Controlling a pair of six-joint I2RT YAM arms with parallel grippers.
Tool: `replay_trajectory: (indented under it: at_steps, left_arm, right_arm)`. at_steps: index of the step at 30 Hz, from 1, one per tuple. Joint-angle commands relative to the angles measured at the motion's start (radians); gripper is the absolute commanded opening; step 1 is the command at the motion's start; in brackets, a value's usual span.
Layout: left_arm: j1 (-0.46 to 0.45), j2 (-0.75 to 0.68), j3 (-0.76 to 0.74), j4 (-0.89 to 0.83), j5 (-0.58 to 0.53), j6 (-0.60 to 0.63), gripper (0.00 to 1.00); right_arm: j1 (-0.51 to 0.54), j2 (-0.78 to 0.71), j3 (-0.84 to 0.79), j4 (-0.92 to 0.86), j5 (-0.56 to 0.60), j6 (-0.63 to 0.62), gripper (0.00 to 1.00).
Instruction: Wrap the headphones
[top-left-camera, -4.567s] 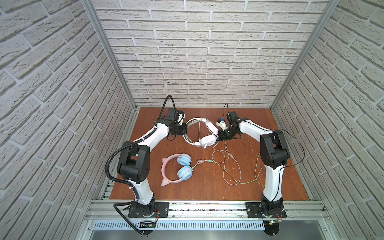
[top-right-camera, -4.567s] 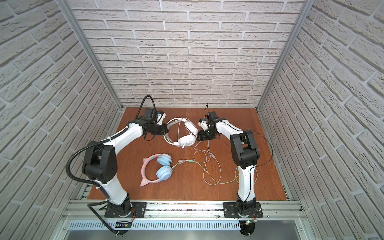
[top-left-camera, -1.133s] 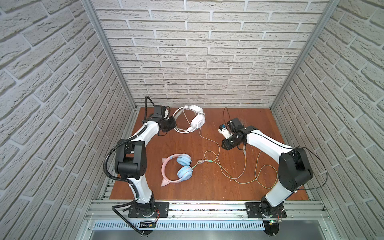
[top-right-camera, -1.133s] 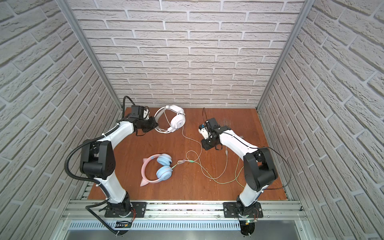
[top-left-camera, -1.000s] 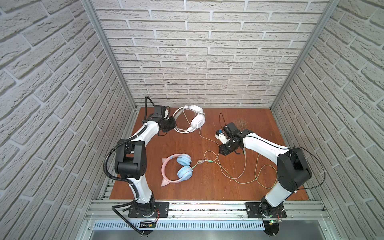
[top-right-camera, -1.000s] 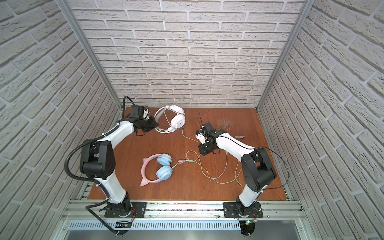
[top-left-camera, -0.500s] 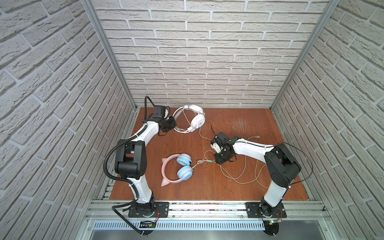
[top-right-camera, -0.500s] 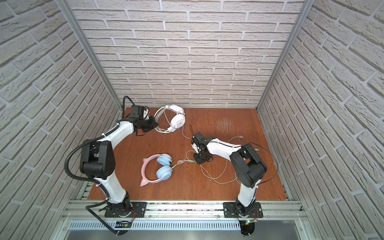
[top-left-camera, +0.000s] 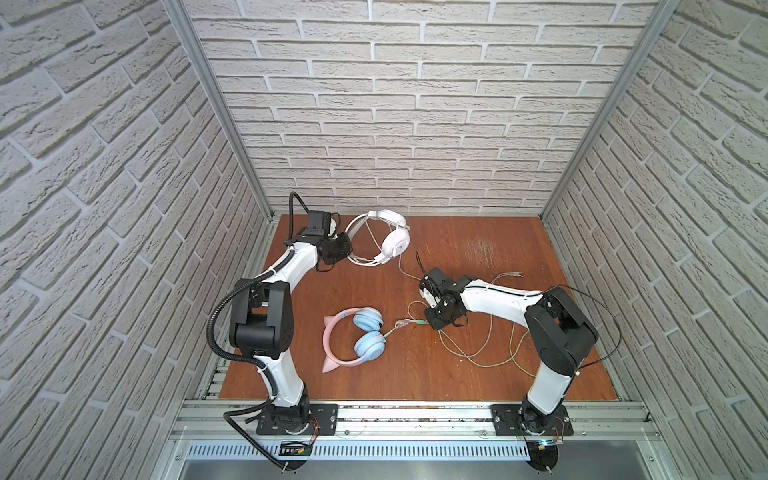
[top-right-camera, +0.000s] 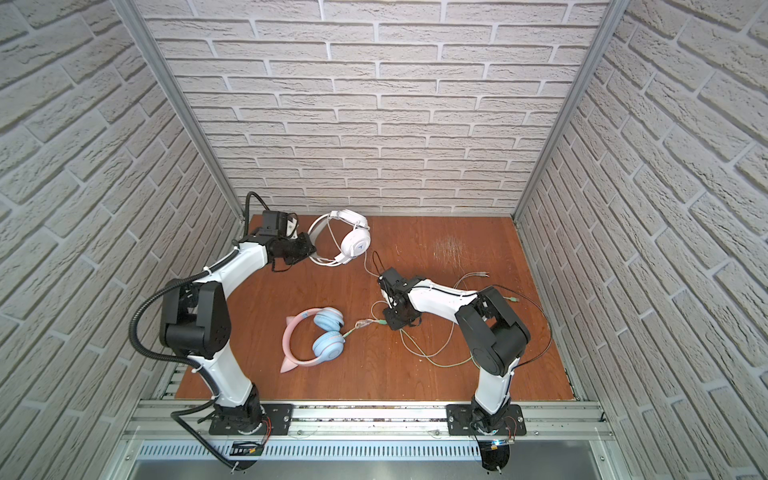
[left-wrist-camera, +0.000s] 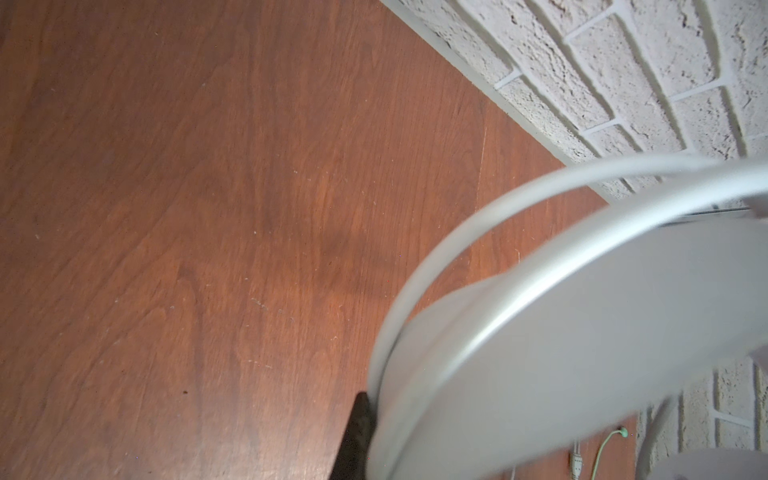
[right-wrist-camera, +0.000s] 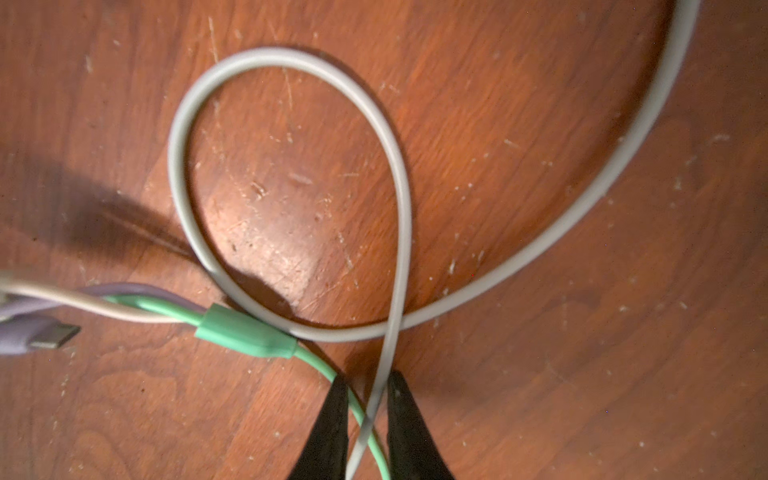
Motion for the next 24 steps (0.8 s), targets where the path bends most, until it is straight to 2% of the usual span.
replay_trajectory:
  at_steps: [1, 9, 20, 24]
  left_arm:
    - [0.009, -0.048, 0.011, 0.046, 0.023, 0.001, 0.0]
    - [0.01, -0.048, 0.009, 0.044, 0.026, 0.003, 0.0]
    - [0.008, -0.046, 0.01, 0.041, 0.025, 0.002, 0.0]
    - [0.009, -0.046, 0.011, 0.04, 0.024, 0.001, 0.0]
  right_arm:
    - [-0.003, -0.016, -0.008, 0.065, -0.008, 0.025, 0.22]
    - [-0.018, -0.056, -0.001, 0.069, -0.009, 0.036, 0.25]
    - [-0.021, 0.02, 0.009, 0.037, 0.038, 0.041, 0.21]
    - [-0.019, 0.023, -0.009, 0.047, 0.023, 0.031, 0.22]
